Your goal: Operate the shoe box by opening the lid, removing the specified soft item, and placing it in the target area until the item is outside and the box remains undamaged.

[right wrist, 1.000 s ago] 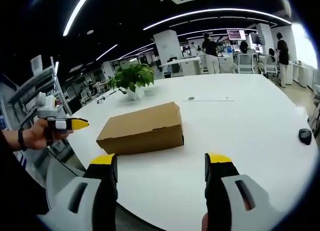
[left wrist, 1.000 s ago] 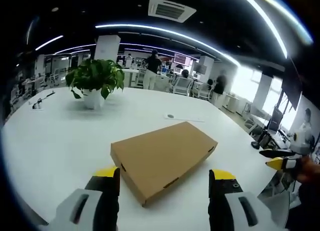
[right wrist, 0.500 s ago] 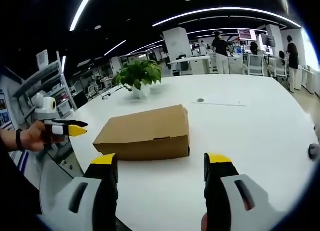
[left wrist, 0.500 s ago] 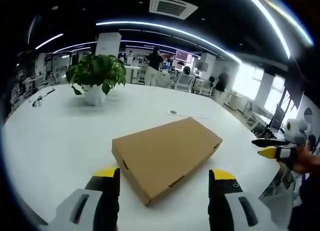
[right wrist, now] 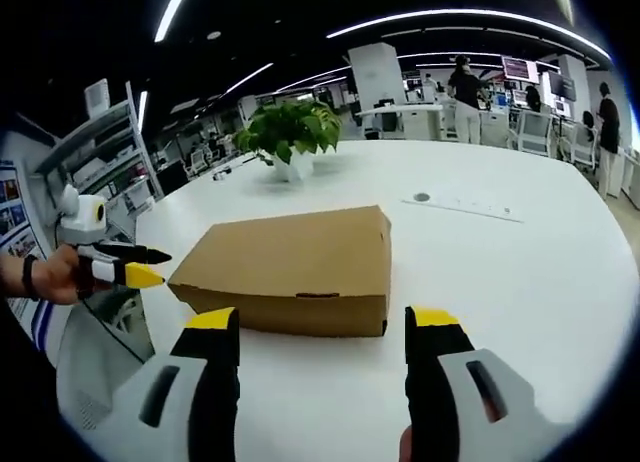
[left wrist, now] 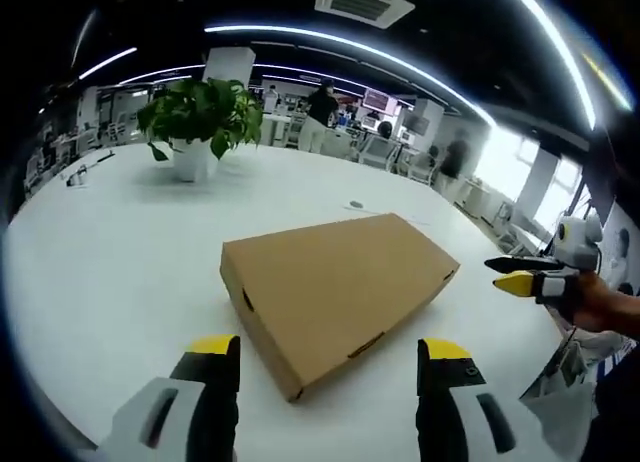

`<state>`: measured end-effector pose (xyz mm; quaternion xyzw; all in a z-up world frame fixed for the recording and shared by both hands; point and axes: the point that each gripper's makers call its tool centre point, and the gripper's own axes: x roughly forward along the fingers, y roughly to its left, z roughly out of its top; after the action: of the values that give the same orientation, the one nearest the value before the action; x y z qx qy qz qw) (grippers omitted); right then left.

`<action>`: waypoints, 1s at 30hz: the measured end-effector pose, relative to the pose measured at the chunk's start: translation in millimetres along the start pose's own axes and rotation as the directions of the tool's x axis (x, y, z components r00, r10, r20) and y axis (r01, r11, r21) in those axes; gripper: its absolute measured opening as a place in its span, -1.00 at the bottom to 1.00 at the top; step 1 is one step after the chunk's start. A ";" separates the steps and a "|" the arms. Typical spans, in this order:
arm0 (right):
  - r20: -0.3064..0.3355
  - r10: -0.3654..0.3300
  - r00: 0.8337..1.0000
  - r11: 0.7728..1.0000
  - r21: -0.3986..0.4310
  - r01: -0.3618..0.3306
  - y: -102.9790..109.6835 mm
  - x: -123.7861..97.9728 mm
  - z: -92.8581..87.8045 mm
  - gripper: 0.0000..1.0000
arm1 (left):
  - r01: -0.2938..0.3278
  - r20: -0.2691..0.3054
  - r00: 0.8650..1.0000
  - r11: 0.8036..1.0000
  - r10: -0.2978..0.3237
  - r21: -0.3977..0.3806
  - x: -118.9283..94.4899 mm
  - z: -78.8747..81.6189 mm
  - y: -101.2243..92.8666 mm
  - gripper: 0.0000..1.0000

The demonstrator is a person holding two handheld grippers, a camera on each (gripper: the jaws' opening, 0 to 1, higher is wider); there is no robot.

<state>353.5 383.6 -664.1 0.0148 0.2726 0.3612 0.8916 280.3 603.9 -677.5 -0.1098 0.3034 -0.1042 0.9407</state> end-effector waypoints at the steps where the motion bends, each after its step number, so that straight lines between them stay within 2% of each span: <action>1: -0.004 0.003 1.000 1.000 -0.002 -0.003 -0.6 2.8 -0.3 0.26 | 0.000 -0.005 1.000 1.000 0.000 -0.001 1.4 -1.7 0.6 0.47; 15: -0.077 0.045 0.996 0.998 -0.039 -0.048 -9.3 36.9 -16.0 0.26 | -0.010 -0.037 0.999 1.000 0.010 -0.010 20.5 -11.5 14.3 0.45; 21: -0.117 0.047 0.992 0.996 -0.075 -0.056 -15.8 50.2 -22.9 0.23 | 0.004 -0.076 0.997 1.000 -0.002 0.015 28.9 -20.6 14.0 0.41; 25: -0.125 0.044 0.991 0.995 -0.085 -0.055 -21.2 56.2 -23.5 0.16 | 0.008 -0.081 0.997 1.000 -0.006 0.022 31.3 -20.0 12.8 0.36; 27: -0.106 0.070 0.992 0.994 -0.073 -0.078 -18.9 57.9 -19.5 0.01 | 0.014 -0.086 0.996 1.000 -0.012 0.025 33.3 -19.0 11.6 0.34; 28: -0.101 0.045 0.994 0.995 -0.088 -0.054 -23.0 57.7 -18.6 -0.01 | 0.016 -0.088 0.996 0.999 -0.013 0.033 33.9 -18.9 10.7 0.34; 30: -0.112 0.063 0.992 0.993 -0.088 -0.073 -20.6 58.0 -20.1 0.00 | 0.032 -0.095 0.995 0.998 -0.027 0.051 35.0 -19.3 6.0 0.30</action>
<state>390.8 402.7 -713.4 -0.0367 0.3031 0.4039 0.8624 297.4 597.7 -713.6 -0.0848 0.3432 -0.1312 0.9262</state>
